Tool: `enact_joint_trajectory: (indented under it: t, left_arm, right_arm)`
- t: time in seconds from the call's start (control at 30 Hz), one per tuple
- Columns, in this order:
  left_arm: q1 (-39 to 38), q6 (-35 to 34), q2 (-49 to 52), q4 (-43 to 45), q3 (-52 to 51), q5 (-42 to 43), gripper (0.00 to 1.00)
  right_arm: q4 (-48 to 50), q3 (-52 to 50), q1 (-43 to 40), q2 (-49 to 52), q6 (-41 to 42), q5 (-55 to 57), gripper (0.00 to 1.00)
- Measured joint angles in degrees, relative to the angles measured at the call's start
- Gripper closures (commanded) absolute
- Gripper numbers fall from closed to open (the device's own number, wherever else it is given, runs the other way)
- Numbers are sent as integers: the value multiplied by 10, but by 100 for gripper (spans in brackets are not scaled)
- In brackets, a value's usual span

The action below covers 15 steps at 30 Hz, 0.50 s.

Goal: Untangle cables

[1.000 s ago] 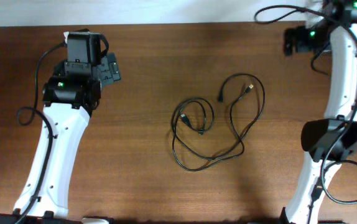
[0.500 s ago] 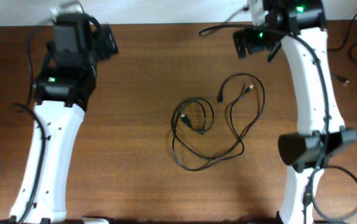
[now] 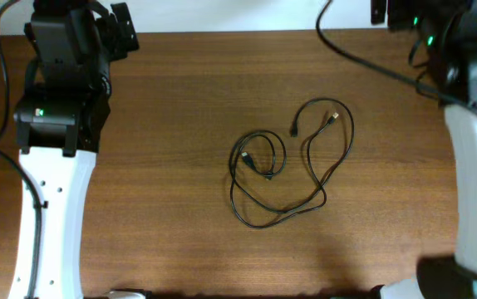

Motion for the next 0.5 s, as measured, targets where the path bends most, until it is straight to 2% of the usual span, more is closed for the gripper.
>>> enact_joint_trajectory:
  t: [0.1, 0.2, 0.27, 0.37, 0.4, 0.5]
  left_arm:
    - [0, 2, -13, 0, 0, -5, 1]
    - [0, 2, -25, 0, 0, -9, 1]
    - [0, 2, -27, -3, 0, -8, 1]
    - [0, 2, -27, -9, 0, -8, 1]
    - [0, 2, -27, -13, 0, -8, 1]
    - [0, 3, -27, -17, 0, 8, 1]
  right_arm:
    - [122, -228, -13, -116, 5, -2, 1]
    - [177, -370, -31, -216, 56, -3, 1]
    - [118, -409, -44, -260, 118, -4, 1]
    - [49, -437, -42, -270, 184, -5, 1]
    - [28, -467, -25, -261, 215, -10, 1]
    - [17, -514, 38, -241, 221, -52, 1]
